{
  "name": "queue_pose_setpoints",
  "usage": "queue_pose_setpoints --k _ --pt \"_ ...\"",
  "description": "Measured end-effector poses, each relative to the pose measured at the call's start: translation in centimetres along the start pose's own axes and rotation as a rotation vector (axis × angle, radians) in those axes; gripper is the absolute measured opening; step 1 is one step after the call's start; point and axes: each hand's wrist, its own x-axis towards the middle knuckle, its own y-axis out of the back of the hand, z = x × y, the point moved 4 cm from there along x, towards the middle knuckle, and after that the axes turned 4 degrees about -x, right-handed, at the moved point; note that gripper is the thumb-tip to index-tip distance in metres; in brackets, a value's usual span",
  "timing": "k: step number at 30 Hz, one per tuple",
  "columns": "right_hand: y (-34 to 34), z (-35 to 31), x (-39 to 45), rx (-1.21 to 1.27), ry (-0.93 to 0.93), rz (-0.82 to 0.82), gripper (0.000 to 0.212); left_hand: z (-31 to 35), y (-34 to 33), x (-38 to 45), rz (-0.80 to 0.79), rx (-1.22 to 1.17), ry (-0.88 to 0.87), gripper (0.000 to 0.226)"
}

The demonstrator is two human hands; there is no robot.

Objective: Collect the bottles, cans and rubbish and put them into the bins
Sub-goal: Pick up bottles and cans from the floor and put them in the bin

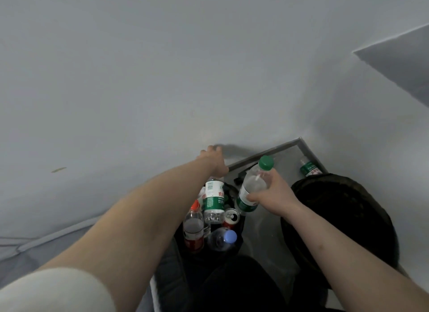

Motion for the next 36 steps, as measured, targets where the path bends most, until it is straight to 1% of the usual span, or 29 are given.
queue_pose_setpoints --k 3,5,7,9,13,19,21,23,26,28,31,36 --pt "0.1 0.9 -0.2 -0.02 -0.02 -0.024 0.055 -1.1 -1.5 1.7 -0.034 -0.063 0.035 0.071" --pt "0.2 1.0 -0.1 -0.032 -0.031 -0.031 0.055 -1.4 -1.5 1.9 -0.036 -0.145 0.014 0.065" --pt "0.0 0.9 0.0 -0.041 -0.033 -0.027 0.055 -1.4 -1.0 1.4 -0.024 -0.163 -0.027 0.063" --pt "-0.3 0.8 -0.1 -0.028 -0.039 -0.023 0.056 -1.4 -1.0 0.7 -0.031 -0.125 -0.05 0.07" --pt "-1.2 0.1 -0.4 -0.021 -0.035 -0.041 0.059 -1.6 -2.0 -0.3 -0.077 -0.1 -0.022 0.087" --pt "-1.3 0.6 0.0 -0.049 -0.027 -0.042 0.06 0.5 -4.8 1.0 -0.093 -0.204 0.0 0.086" --pt "-0.8 0.9 0.2 -0.048 -0.025 -0.035 0.059 0.6 -5.2 1.1 -0.067 -0.252 0.016 0.088" --pt "-0.3 1.1 0.3 -0.047 -0.034 -0.03 0.059 0.9 -4.0 0.2 -0.015 -0.349 0.015 0.09" --pt "-0.1 1.0 0.6 -0.023 -0.044 -0.014 0.06 0.2 -1.2 -1.5 0.137 -0.478 -0.039 0.081" --pt "-0.4 0.5 0.7 -0.02 -0.043 -0.013 0.061 -0.9 0.1 -3.3 0.2 -0.531 -0.074 0.07" --pt "-1.2 -0.2 0.4 -0.055 -0.019 -0.025 0.061 -2.9 0.6 -6.4 0.207 -0.538 -0.078 0.062" --pt "-1.3 -1.1 -0.4 -0.068 0.018 -0.011 0.06 -4.5 0.4 -10.6 0.255 -0.601 -0.064 0.065"
